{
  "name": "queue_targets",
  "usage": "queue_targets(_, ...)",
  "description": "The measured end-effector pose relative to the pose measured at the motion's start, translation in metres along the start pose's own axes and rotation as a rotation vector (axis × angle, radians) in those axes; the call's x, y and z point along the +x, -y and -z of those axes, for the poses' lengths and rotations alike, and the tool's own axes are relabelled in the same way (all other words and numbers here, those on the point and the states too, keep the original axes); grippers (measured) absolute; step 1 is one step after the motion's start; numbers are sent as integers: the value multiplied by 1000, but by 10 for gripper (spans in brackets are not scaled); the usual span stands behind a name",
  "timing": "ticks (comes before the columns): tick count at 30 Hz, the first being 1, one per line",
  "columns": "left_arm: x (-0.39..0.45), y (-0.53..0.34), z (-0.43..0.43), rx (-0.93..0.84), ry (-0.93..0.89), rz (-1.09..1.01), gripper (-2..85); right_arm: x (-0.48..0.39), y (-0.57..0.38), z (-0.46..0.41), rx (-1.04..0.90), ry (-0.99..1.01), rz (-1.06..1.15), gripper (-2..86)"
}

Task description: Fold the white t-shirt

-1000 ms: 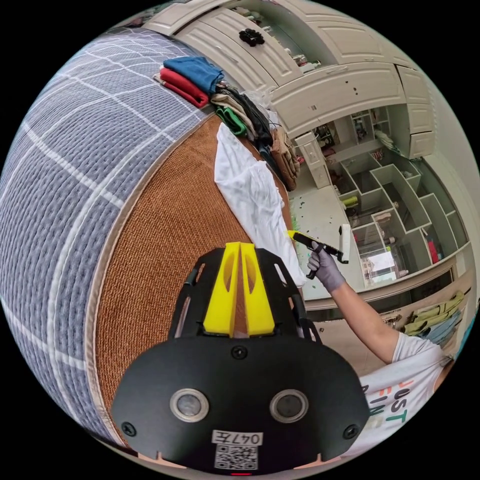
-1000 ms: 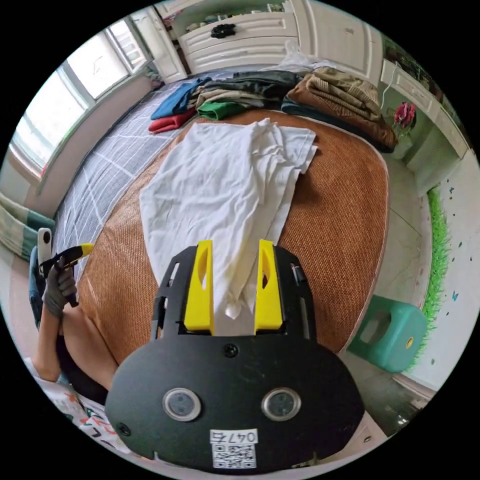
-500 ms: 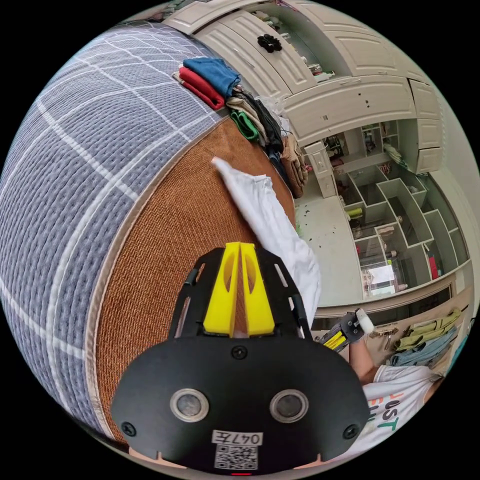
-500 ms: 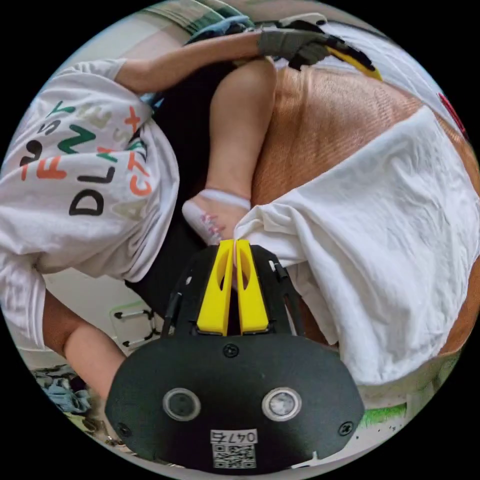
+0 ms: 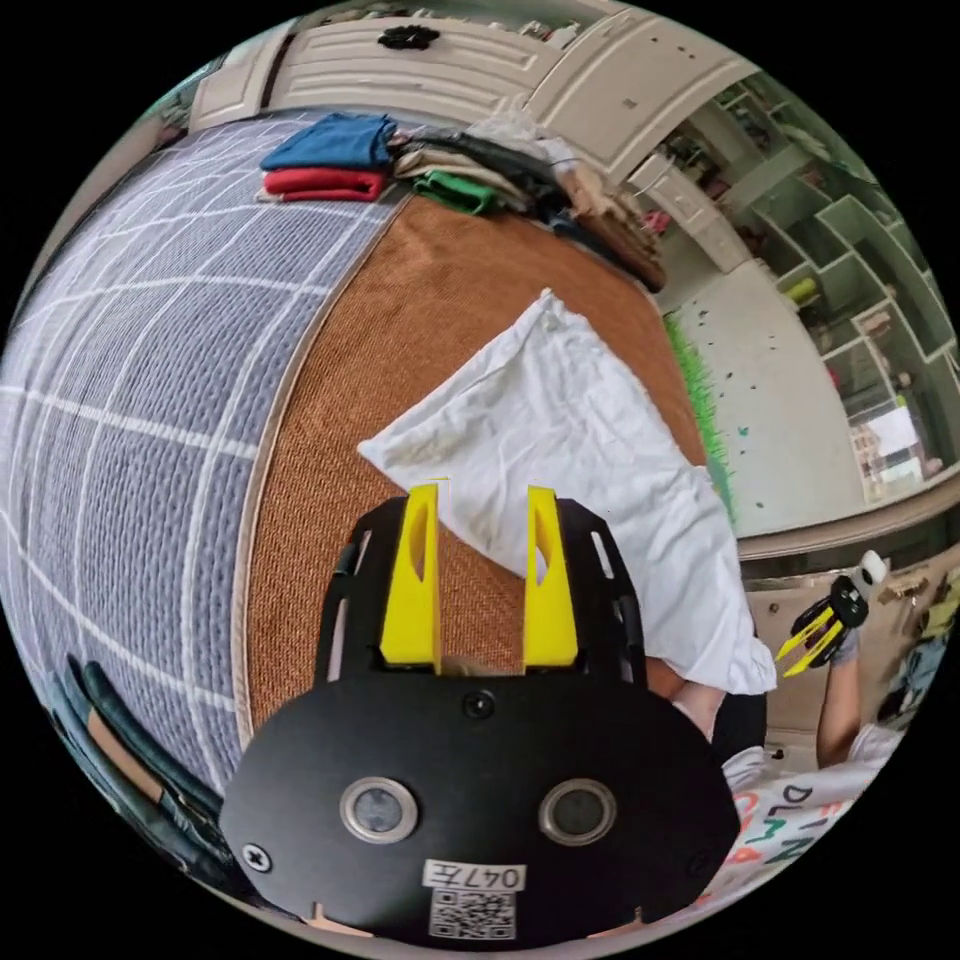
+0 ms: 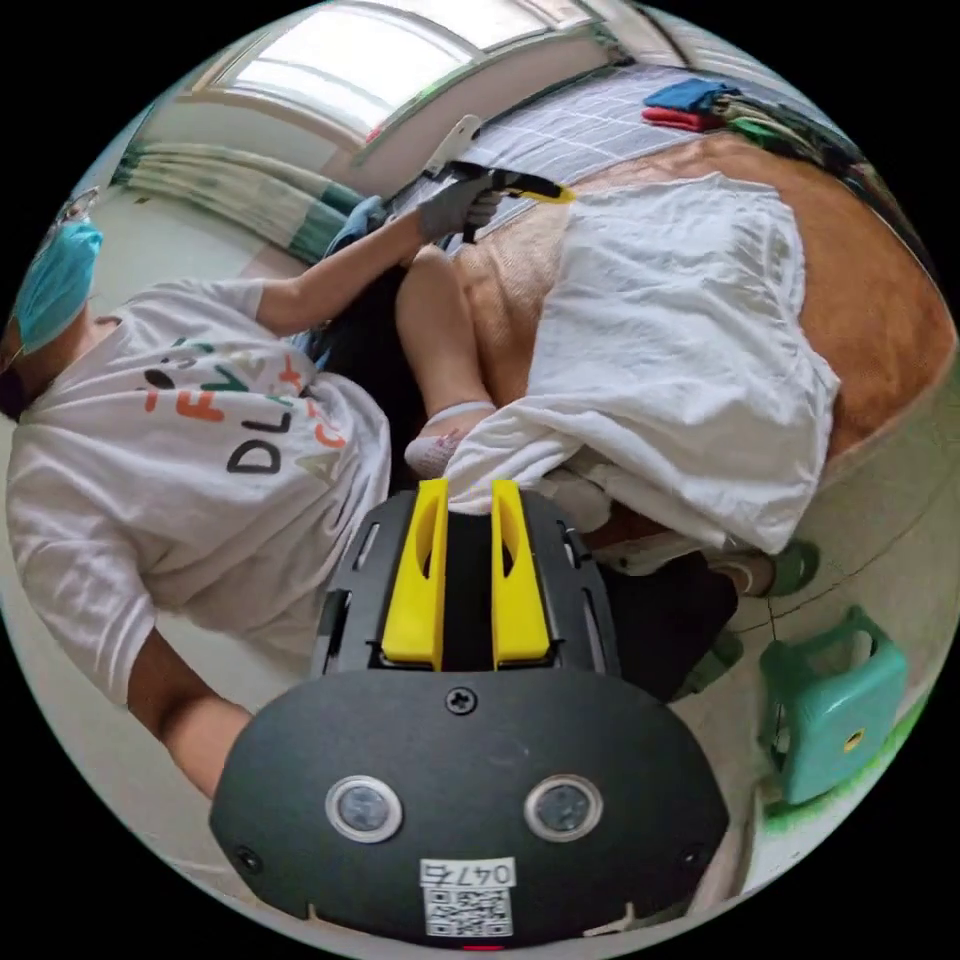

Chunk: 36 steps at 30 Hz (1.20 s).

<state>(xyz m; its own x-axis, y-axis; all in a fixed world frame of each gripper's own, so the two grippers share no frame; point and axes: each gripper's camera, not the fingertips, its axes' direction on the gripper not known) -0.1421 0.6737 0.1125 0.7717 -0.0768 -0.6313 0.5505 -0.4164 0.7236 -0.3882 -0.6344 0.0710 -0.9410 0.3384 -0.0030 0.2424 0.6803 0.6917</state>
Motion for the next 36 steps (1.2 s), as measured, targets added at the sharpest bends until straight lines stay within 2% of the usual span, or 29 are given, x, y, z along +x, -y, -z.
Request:
queue_targets(2,16,20,-12,-97,86,-13,94,25,-15,5,118,-77,-218,33)
queue_targets(4,53,41,-11,-122,310,-159,41,52,-43,10,293,-124,-474,34)
queue_targets(7,92,63,-11,-199,434,-334,9,73,-65,9,487,-101,-635,30)
queue_targets(11,117,83,-9,-309,545,-449,-3,88,-37,-12,391,-93,-598,15)
queue_targets(13,118,89,-4,-428,588,-508,-5,101,-8,-27,243,-142,-590,1)
queue_targets(16,112,80,1,-625,621,-598,-2,116,28,-21,172,-209,-532,-6)
queue_targets(17,112,75,2,-669,613,-627,-1,117,35,-17,176,-238,-517,-8)
queue_targets(19,116,63,16,-763,471,-726,4,116,64,-2,169,-443,-467,-9)
queue_targets(21,112,69,44,-699,313,-706,9,114,80,4,158,-538,-431,-8)
queue_targets(25,57,98,133,-313,107,-556,37,93,79,13,196,-538,-335,13)
queue_targets(28,18,112,172,-93,177,-527,56,74,53,17,264,-583,-282,32)
queue_targets(30,-1,126,184,-66,206,-528,58,66,34,19,307,-569,-265,39)
queue_targets(33,-26,151,211,19,145,-546,56,55,2,20,360,-493,-251,42)
queue_targets(36,-40,177,199,30,218,-624,58,36,-29,18,448,-488,-225,39)
